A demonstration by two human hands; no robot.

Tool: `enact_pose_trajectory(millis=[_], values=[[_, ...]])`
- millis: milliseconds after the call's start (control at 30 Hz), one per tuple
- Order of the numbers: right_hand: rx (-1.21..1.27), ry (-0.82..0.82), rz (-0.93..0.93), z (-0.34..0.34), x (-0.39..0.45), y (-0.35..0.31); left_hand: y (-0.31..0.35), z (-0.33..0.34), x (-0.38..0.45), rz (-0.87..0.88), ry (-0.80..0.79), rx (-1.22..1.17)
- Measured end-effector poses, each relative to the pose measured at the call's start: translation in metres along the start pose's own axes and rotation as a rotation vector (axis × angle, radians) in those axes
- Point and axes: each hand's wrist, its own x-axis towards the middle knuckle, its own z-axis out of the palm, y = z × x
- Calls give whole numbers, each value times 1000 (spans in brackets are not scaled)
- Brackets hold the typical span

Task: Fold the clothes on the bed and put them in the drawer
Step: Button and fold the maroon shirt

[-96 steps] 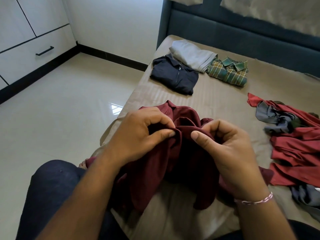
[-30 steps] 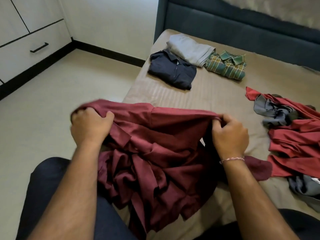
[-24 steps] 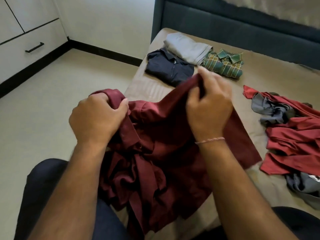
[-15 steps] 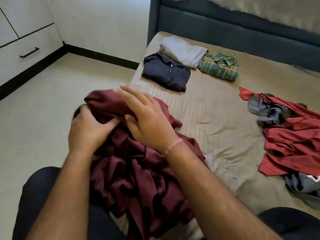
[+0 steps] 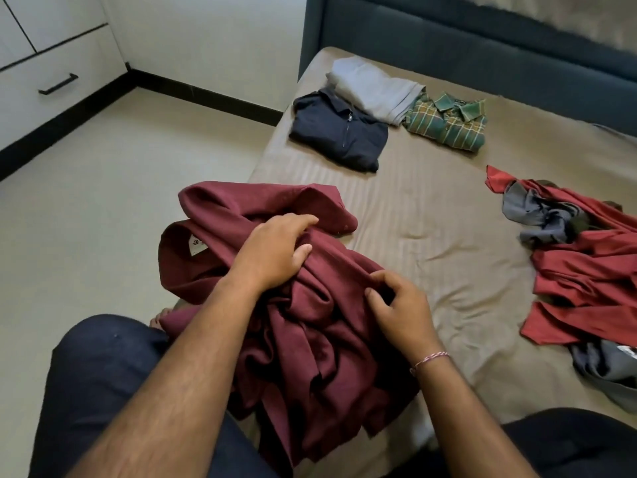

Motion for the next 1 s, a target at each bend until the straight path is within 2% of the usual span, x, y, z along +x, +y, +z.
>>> enact_pose_trajectory(millis=[67,133,233,300,333,433,500,600,667,733,800,867,933,1000], values=[[-68,20,-43,-1,-1,2,-8,8,0,-97,-32,60],[-197,-59,-65,-2,-2,6,-8,11,-4,-109,-8,159],[-295,-19,-43,-6,-2,3,-2,1,-9,-63,193,153],[-96,52,16,-16,4,-7,3,-12,-13,3,301,-4],[96,58,87,-24,9,-14,8,-21,-13,54,346,-93],[928,-38,328,-53,28,-49,30,-61,-4,107,382,-344],[1029,-77,262,-80,40,-72,45,-93,9,147,383,-285],[648,-122,-85,-128,62,-97,67,-151,34,250,380,-23],[149,-103,-365,-164,86,-113,86,-199,51,306,409,177],[-260,1,-524,-190,107,-125,106,-244,64,364,416,238],[-442,123,-503,-214,128,-135,129,-288,73,410,380,234],[-505,232,-348,-238,145,-144,159,-331,79,438,295,267],[-505,298,-241,-258,153,-148,177,-363,85,426,218,360],[-420,315,-162,-272,155,-148,180,-382,90,381,225,494]])
